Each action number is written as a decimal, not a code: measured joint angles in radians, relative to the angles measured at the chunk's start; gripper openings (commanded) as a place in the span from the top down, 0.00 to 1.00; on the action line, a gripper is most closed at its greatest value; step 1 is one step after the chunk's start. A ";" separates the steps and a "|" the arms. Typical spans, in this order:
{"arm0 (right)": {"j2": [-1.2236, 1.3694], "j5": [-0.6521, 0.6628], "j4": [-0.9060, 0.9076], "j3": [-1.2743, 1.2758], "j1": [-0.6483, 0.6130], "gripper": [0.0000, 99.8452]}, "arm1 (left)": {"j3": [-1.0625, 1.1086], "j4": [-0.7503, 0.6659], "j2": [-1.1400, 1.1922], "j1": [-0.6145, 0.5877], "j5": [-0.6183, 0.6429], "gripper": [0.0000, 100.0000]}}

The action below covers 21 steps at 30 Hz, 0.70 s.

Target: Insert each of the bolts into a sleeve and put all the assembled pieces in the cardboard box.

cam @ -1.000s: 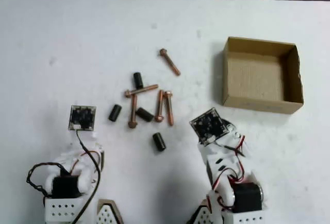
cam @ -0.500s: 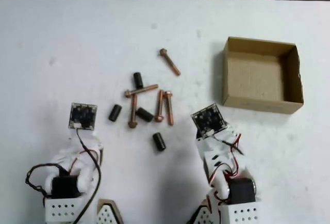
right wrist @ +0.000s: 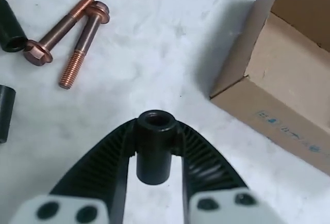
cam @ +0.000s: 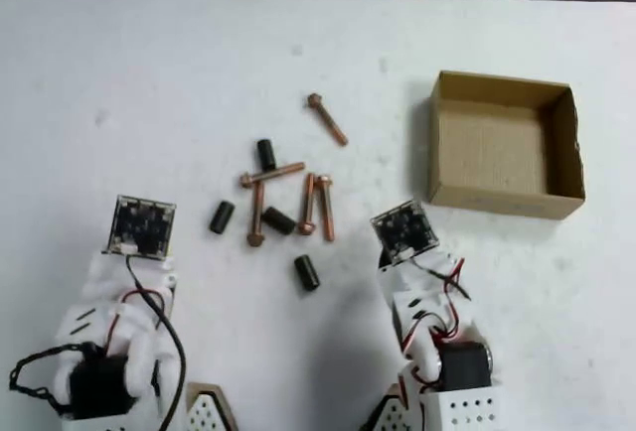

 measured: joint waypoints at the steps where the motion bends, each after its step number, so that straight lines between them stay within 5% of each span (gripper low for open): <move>1: 0.000 -0.015 0.000 0.000 0.009 0.98 | -0.017 0.009 0.000 0.000 -0.002 0.97; 10: 0.000 -0.041 0.000 0.000 0.025 0.98 | -0.282 0.023 0.436 0.089 0.002 0.97; 21: 0.000 -0.041 -0.041 0.000 0.025 0.98 | -0.589 0.021 1.051 0.356 0.190 0.97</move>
